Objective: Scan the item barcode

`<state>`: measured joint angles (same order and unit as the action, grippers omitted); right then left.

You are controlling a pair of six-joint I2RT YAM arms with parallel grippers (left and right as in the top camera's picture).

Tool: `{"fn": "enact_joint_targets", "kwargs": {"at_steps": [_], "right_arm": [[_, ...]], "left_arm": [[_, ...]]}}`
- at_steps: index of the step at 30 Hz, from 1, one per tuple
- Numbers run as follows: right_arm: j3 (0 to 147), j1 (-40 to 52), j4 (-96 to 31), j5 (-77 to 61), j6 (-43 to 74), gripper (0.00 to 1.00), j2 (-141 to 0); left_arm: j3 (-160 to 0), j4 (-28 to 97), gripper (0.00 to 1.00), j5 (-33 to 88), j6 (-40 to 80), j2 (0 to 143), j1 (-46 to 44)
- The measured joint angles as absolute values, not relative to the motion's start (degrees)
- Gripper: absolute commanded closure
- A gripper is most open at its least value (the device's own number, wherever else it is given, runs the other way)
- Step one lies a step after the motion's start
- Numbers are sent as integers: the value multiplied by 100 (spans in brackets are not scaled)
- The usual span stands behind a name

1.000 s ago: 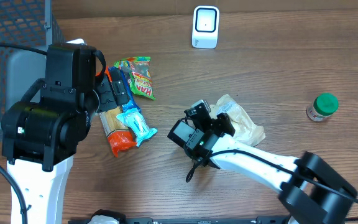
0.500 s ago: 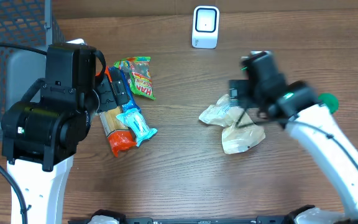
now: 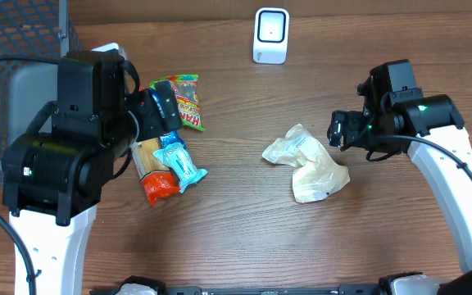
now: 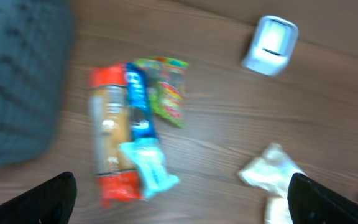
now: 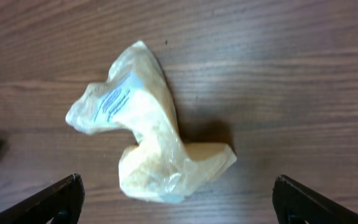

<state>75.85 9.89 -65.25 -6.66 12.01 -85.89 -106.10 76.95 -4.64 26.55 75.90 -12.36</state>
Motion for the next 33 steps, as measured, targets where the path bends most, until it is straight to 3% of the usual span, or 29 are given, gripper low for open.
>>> {"fn": "enact_joint_targets", "kwargs": {"at_steps": [3, 7, 9, 16, 19, 29, 33], "right_arm": [[7577, 989, -6676, -729, 1192, 3, -8589], [7461, 989, -6652, -875, 1116, 3, -8589], [7299, 989, -6591, -1022, 1031, 4, -8589], [6578, 989, -6055, -1149, 897, 4, -8611], [6241, 987, -5621, -1079, 873, 11, -8648], [5395, 985, -4198, -1002, 843, 45, -8989], [5312, 985, -4110, -1031, 823, 85, -9120]], "left_arm": [[-10610, 7242, 0, 134, 2694, 7601, -1236], [-10613, 6973, 30, 668, 2847, 7765, -1243], [-10613, 6947, 38, 847, 2877, 7979, -1291], [-10608, 6890, 38, 1076, 2880, 9155, -1680], [-10600, 6842, 37, 1098, 2880, 9443, -1765], [-10600, 6829, 34, 1118, 2877, 9625, -1791], [-10600, 6831, 32, 1090, 2875, 9642, -1793]]}}
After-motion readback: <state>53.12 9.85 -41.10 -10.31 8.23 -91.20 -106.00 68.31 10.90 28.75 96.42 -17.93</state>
